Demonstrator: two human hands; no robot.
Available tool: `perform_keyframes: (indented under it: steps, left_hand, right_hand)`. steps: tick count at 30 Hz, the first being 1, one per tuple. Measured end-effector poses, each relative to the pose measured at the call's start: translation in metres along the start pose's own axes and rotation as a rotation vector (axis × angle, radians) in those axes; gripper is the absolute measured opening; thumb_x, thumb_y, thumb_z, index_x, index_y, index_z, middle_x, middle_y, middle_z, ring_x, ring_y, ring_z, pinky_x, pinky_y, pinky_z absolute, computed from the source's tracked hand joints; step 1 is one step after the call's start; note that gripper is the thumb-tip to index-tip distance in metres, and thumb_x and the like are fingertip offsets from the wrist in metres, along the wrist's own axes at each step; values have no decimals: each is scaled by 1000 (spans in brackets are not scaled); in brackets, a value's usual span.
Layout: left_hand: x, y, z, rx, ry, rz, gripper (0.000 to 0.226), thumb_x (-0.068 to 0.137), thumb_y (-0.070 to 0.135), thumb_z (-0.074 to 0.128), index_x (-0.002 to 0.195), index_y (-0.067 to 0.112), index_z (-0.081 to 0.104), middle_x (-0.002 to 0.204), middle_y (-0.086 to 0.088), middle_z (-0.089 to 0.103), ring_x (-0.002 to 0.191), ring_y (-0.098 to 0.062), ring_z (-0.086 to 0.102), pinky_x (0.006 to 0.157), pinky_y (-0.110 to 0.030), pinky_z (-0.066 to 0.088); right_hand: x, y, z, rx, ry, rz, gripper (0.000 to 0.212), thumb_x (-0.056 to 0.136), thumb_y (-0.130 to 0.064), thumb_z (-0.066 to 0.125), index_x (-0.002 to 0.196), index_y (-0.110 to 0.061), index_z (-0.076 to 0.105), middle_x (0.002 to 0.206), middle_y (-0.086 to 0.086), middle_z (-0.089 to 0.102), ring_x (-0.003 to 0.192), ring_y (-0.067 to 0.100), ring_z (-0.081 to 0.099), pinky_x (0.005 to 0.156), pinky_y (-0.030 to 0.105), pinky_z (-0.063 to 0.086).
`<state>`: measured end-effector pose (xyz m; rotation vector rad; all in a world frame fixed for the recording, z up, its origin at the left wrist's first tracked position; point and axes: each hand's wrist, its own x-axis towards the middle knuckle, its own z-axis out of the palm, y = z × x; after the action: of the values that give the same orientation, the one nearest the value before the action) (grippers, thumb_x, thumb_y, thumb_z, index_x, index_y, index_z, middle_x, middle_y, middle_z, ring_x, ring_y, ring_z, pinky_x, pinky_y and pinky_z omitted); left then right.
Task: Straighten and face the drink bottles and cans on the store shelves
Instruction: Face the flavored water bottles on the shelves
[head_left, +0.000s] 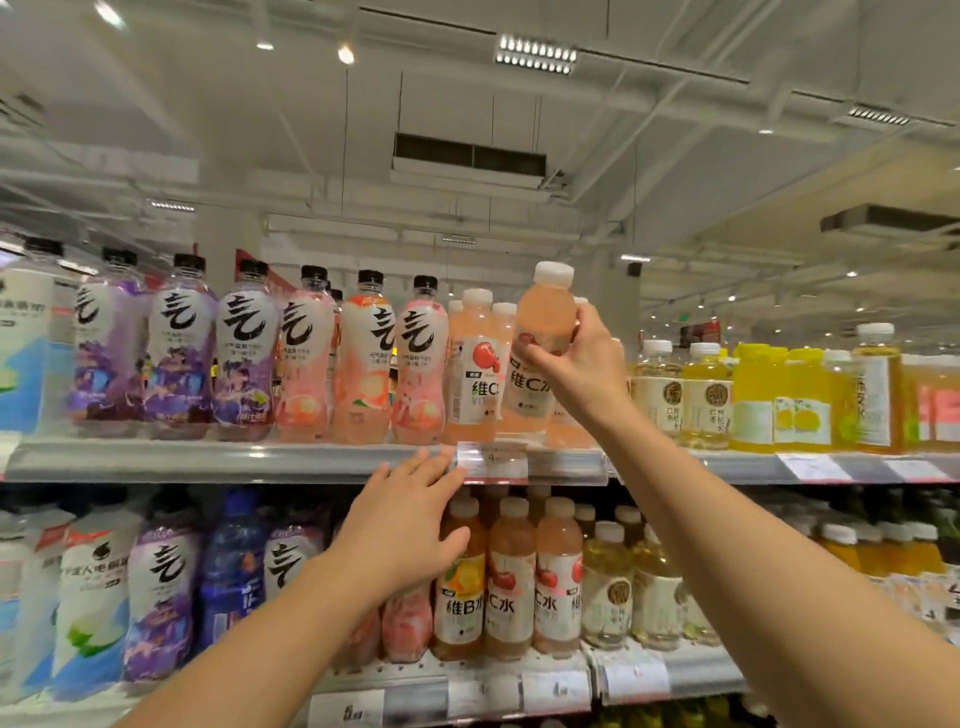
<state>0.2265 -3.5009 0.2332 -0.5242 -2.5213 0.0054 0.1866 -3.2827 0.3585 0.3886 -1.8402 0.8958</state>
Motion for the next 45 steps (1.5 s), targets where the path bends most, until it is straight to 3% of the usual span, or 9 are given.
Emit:
perform_keyframes:
  steps: [9,12,14,18,21,25,36,41,45]
  left_hand:
    - [1,-2,6,9,8,5,97,70,71,8,160,36,18,169,7,6,156,-20,6,126,-46,10]
    - [1,-2,8,-8,11,-4,95,71,71,10,160,37,16,169,8,4,156,-19,4,127,-46,7]
    - [2,-2,8,-5,6,-14,86,80,70,19,160,37,15,169,9,2,156,-19,2,127,-46,5]
    - [2,0,6,18,-4,-21,76,92,65,33,160,37,11,169,10,-2,156,-17,0,127,-45,4]
    - [2,2,4,4,-19,-28,76,93,64,35,160,38,11,169,10,-3,156,-17,0,127,-45,4]
    - [2,4,2,-5,-18,-27,93,73,72,12,160,39,14,169,11,2,156,-17,4,126,-45,7]
    - [4,12,-4,26,-25,-67,97,67,73,6,159,42,14,168,16,1,156,-13,5,126,-39,15]
    - [5,19,-7,13,-10,-103,98,66,73,6,158,42,19,168,17,7,155,-11,10,125,-34,19]
    - [13,21,-11,-55,114,-132,72,83,67,30,149,40,42,155,20,41,141,-6,39,111,-28,40]
  right_hand:
    - [18,10,23,-179,-117,0,55,77,-56,82,110,-18,59,86,-10,64,84,12,65,60,25,48]
    - [17,7,23,-283,-125,-1,66,81,-56,79,118,-13,46,79,-12,52,76,13,59,68,34,55]
    - [19,3,24,-490,-106,-70,73,83,-67,71,122,-14,39,77,-4,60,70,19,62,63,39,58]
    - [31,2,24,-786,-125,-133,79,82,-79,58,123,-12,44,94,6,69,94,32,66,61,36,48]
    - [40,8,24,-768,-148,-67,84,81,-78,59,128,-9,47,107,8,68,110,35,61,68,39,46]
    - [42,16,25,-713,-197,-2,89,78,-83,58,133,-14,44,112,6,67,105,31,64,72,41,57]
    - [19,49,6,-437,-212,-133,82,90,-61,62,154,-27,22,81,-5,69,76,22,69,64,42,61]
    - [-9,82,-16,-291,-53,-172,53,96,-43,62,142,-31,40,62,-9,64,58,10,64,56,38,58]
    - [-34,109,-26,-288,111,-29,36,93,-47,66,117,-24,53,72,-12,59,66,11,61,62,39,57]
